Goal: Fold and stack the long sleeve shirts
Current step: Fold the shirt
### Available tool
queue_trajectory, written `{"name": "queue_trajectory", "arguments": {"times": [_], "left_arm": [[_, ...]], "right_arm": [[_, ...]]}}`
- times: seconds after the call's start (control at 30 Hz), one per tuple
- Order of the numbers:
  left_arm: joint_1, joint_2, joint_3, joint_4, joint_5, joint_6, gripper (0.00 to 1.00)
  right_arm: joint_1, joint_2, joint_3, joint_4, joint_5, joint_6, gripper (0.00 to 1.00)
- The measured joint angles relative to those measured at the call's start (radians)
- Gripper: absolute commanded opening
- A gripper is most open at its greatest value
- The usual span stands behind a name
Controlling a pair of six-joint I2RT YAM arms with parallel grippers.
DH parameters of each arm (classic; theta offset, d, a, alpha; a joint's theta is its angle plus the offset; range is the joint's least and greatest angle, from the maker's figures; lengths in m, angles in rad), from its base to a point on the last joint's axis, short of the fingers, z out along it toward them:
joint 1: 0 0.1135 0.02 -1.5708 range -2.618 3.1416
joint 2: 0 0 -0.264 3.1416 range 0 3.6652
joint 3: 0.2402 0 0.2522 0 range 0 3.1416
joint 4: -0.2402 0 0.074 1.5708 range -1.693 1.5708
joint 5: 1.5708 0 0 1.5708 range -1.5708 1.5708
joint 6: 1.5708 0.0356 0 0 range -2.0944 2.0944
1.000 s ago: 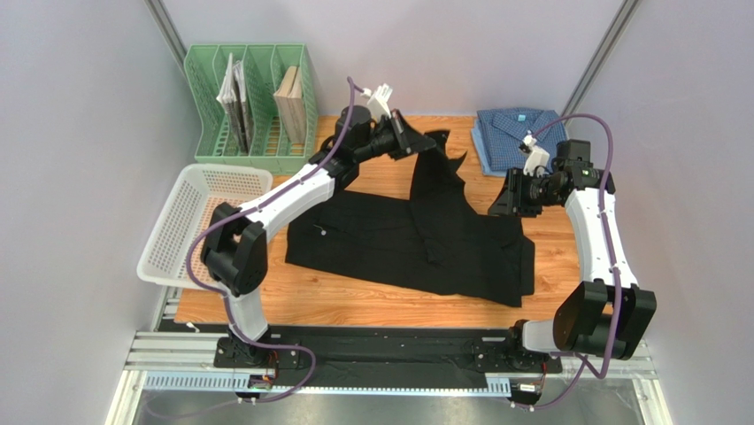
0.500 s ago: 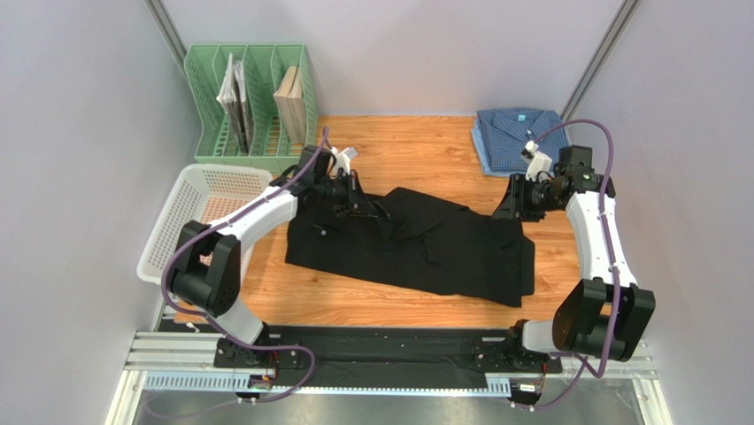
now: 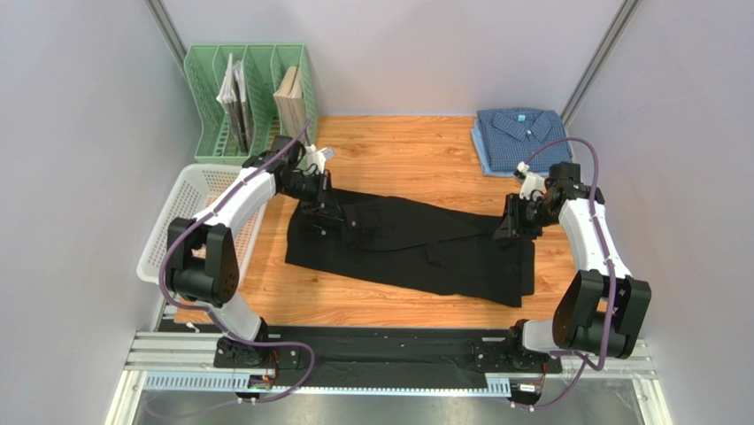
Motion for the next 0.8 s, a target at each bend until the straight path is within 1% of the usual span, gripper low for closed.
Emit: {"name": "queue_trajectory", "arguments": {"times": [0.13, 0.23, 0.43, 0.53, 0.63, 0.67, 0.73, 0.77, 0.8], "left_arm": [[0.056, 0.065, 0.041, -0.113, -0.025, 0.127, 0.0], [0.077, 0.097, 0.053, -0.162, -0.062, 0.191, 0.0], [0.077, 0.151, 0.108, -0.196, -0.127, 0.274, 0.0], [0.077, 0.167, 0.117, -0.202, -0.171, 0.301, 0.02], [0.078, 0.183, 0.123, -0.203, -0.214, 0.323, 0.08], [0.078, 0.188, 0.125, -0.201, -0.228, 0.328, 0.15], [0.078, 0.192, 0.125, -0.191, -0.257, 0.338, 0.24], [0.078, 0.192, 0.125, -0.187, -0.271, 0.343, 0.35], [0.078, 0.192, 0.125, -0.182, -0.284, 0.348, 0.37]], "right_arm": [[0.0, 0.0, 0.0, 0.001, 0.008, -0.016, 0.34], [0.0, 0.0, -0.003, 0.003, 0.009, -0.026, 0.34], [0.0, 0.0, -0.027, 0.005, 0.01, -0.029, 0.34], [0.002, 0.0, -0.031, 0.005, 0.021, -0.031, 0.33], [0.017, 0.0, -0.031, 0.005, 0.046, -0.035, 0.32], [0.026, 0.0, -0.031, 0.005, 0.056, -0.035, 0.32], [0.052, 0.0, -0.031, 0.006, 0.083, -0.037, 0.3], [0.063, 0.0, -0.031, 0.007, 0.092, -0.037, 0.29], [0.08, 0.0, -0.031, 0.01, 0.107, -0.038, 0.29]]}}
